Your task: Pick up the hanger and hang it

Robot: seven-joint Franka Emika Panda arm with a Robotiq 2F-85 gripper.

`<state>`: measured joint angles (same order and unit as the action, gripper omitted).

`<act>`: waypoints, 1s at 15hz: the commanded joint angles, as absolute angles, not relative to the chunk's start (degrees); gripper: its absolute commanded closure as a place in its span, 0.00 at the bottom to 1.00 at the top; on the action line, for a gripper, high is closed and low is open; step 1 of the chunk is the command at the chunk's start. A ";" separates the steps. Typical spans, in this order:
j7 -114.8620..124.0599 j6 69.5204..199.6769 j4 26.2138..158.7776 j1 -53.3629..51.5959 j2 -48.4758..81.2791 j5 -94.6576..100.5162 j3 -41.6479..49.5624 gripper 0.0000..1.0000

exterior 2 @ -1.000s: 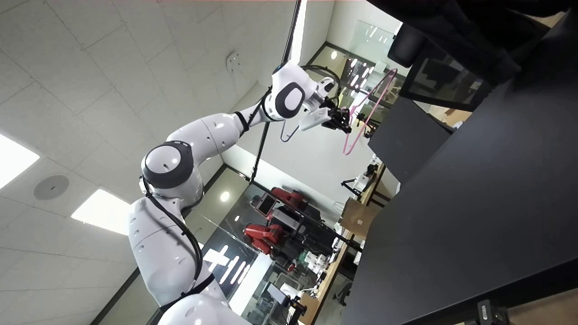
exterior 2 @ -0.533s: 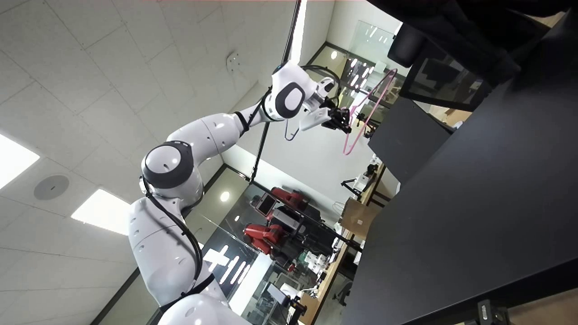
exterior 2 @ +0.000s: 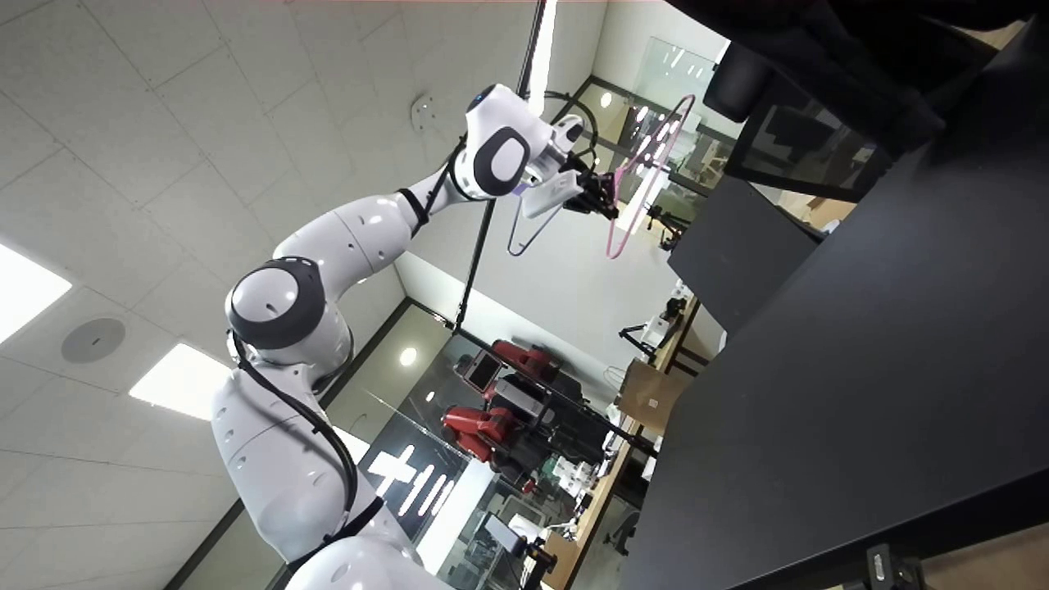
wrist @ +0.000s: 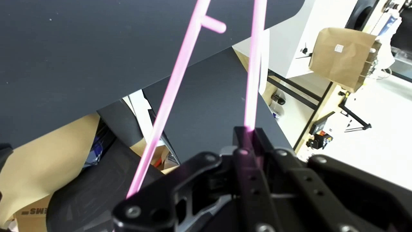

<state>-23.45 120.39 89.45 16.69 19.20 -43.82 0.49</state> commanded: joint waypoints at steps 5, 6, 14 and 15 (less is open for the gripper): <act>-29.69 108.60 91.94 19.49 9.00 -49.91 5.60 0.98; -30.88 107.37 92.12 19.57 8.17 -50.91 6.36 0.98; -49.14 90.29 88.38 20.47 9.84 -64.23 10.61 0.98; -50.15 89.10 88.20 20.44 10.10 -65.50 11.02 0.98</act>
<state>-46.93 93.53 90.12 20.24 8.88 -61.93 9.86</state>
